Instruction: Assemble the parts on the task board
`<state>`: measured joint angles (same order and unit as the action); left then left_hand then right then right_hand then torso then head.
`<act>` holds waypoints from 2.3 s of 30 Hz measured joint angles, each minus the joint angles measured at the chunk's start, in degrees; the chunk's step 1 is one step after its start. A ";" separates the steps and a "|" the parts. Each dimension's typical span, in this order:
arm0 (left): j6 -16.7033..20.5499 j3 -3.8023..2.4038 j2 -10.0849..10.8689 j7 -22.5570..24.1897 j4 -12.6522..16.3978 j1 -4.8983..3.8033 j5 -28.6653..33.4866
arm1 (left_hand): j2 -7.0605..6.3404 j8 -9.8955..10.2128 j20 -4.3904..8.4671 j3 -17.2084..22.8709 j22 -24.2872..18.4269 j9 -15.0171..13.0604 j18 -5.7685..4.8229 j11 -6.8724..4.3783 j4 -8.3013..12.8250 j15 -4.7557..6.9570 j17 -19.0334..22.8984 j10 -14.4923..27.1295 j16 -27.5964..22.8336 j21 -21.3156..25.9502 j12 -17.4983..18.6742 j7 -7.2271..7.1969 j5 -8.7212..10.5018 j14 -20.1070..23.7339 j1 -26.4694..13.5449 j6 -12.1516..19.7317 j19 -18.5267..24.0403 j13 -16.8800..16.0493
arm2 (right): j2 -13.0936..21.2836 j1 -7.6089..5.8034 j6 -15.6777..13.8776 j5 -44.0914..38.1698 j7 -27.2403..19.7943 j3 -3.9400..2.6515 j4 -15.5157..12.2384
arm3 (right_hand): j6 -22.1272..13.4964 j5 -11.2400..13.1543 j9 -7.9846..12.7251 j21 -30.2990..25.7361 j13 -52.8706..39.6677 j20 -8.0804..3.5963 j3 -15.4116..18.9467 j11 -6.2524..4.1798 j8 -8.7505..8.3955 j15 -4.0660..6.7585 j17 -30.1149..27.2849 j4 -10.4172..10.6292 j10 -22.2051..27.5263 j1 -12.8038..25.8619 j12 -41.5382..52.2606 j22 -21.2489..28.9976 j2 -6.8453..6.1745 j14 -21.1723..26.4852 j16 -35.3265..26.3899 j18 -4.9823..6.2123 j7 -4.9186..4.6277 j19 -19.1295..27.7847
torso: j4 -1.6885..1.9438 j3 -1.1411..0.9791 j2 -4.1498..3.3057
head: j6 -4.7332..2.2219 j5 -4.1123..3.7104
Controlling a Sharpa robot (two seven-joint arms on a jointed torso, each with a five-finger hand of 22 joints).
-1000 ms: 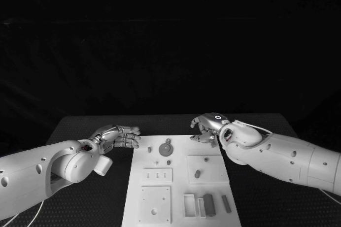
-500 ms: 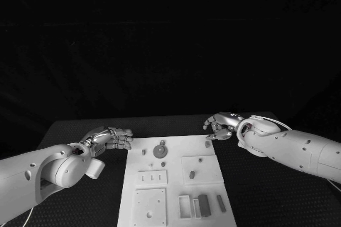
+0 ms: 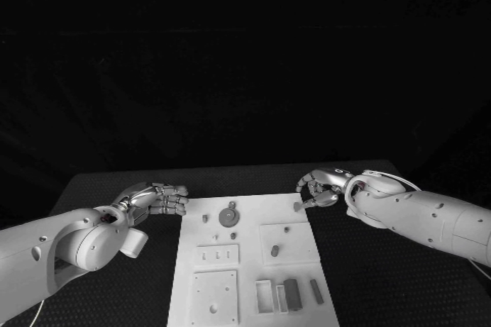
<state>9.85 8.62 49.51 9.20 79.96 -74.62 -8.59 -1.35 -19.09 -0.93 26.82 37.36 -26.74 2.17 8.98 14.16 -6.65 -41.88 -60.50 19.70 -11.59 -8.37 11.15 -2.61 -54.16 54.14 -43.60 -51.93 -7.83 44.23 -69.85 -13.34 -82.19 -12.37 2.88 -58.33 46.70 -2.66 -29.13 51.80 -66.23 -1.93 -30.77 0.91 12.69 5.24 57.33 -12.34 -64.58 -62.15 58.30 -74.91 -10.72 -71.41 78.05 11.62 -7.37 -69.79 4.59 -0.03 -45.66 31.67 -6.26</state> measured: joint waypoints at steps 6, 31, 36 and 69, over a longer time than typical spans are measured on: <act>0.00 0.00 -0.13 0.00 -0.40 0.00 -0.03 | 0.00 0.29 0.00 0.00 0.00 0.08 -0.02 0.00 0.00 0.00 -0.11 0.00 0.00 0.00 0.00 0.21 0.00 0.00 0.00 0.21 0.00 -0.05 | -0.22 0.65 0.45 0.11 -0.52 0.03 0.40 | -0.20 0.00 0.00 0.00 0.00 0.01 -0.24 0.01 -0.20 0.06 0.00 -0.24 0.39 0.00 0.00 0.00 0.00 0.12 0.00 0.03 0.19 0.01 | 0.11 0.13 0.03 | 0.13 -0.16; 0.00 -0.01 0.01 -0.04 -0.60 0.00 -0.10 | 0.00 0.29 0.00 0.00 0.04 0.07 -0.41 0.00 0.00 0.00 -0.21 0.00 -0.22 0.00 0.00 0.21 0.00 0.00 0.00 0.21 0.00 -0.10 | -1.49 2.82 0.24 0.14 -1.62 0.14 1.12 | 0.00 0.00 -0.54 0.00 -0.01 0.21 -0.08 -0.20 0.29 0.09 0.01 -1.35 0.59 -0.45 0.00 0.00 1.23 0.50 0.00 0.24 0.41 0.20 | 0.03 0.15 0.15 | 0.87 0.60; 0.00 -0.01 -0.07 -0.06 -0.69 0.00 -0.11 | 0.00 0.29 0.00 0.00 0.04 0.07 -0.41 0.00 0.00 0.00 -0.21 0.00 -0.22 0.00 0.00 0.02 0.00 0.00 -0.01 0.39 0.00 -0.09 | -1.65 3.08 -0.29 0.22 -1.80 0.09 1.00 | 0.00 0.00 -0.63 0.00 -0.01 0.21 -0.08 -0.20 0.56 0.08 0.01 -1.34 0.59 -0.58 0.23 0.01 1.85 0.50 0.00 0.25 0.42 0.21 | 0.03 0.12 0.15 | 0.88 0.66; -0.03 0.00 -0.09 -0.19 -0.75 0.00 -0.14 | 0.00 0.29 0.00 0.00 0.07 0.11 -0.47 0.22 0.00 0.00 -0.37 0.22 -0.45 0.22 0.20 0.19 0.00 0.00 -0.01 0.62 0.01 -0.19 | -2.50 3.88 -2.96 0.68 -2.31 -0.06 2.04 | 3.52 0.00 -2.33 0.23 0.12 0.02 0.06 -0.21 3.40 0.16 0.30 -2.78 0.37 -0.45 0.77 0.01 5.00 -0.03 0.48 0.35 1.42 -0.07 | 0.02 0.19 0.14 | 1.24 0.69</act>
<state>9.82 8.62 49.42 9.02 79.22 -74.62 -8.74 -1.35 -18.80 -0.93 26.82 37.43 -26.63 1.69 9.20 14.16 -6.65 -42.25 -60.28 19.25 -11.37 -8.17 11.34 -2.61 -54.16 54.13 -42.98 -51.92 -8.01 41.72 -65.97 -16.30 -81.51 -14.68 2.82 -56.29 50.22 -2.66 -31.46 52.03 -66.11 -1.91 -30.70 0.70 16.09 5.40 57.63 -15.12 -64.21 -62.60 59.07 -74.91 -5.72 -71.44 78.53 11.97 -5.95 -69.87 4.61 0.16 -45.52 32.91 -5.56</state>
